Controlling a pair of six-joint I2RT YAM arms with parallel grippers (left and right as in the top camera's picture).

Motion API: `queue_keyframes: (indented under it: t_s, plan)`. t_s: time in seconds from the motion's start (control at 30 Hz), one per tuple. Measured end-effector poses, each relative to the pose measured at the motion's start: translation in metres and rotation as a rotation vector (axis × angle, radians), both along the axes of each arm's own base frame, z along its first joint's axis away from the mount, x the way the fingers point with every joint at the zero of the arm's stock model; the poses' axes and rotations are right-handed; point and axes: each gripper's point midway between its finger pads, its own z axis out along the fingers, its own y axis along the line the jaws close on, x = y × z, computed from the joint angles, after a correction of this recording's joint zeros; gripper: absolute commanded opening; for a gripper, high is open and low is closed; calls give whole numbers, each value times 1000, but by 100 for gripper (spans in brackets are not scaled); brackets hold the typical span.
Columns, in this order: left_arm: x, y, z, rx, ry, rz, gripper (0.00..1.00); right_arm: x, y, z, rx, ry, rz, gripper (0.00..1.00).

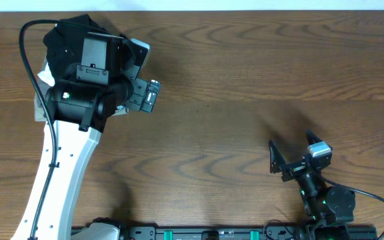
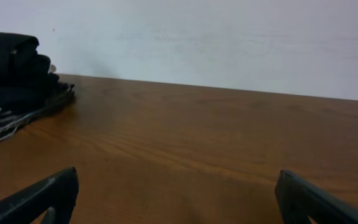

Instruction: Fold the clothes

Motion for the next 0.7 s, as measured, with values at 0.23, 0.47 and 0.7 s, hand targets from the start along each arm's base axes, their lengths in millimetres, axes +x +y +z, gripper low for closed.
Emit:
queue_keyframes:
  t_s: [0.23, 0.47, 0.7]
  plan:
    - [0, 0, 0, 0, 0, 0, 98, 0, 0, 0, 0, 0, 0, 99]
    - [0, 0, 0, 0, 0, 0, 98, 0, 0, 0, 0, 0, 0, 99]
    - [-1, 4, 2, 16, -9, 13, 98, 0, 0, 0, 0, 0, 0, 99]
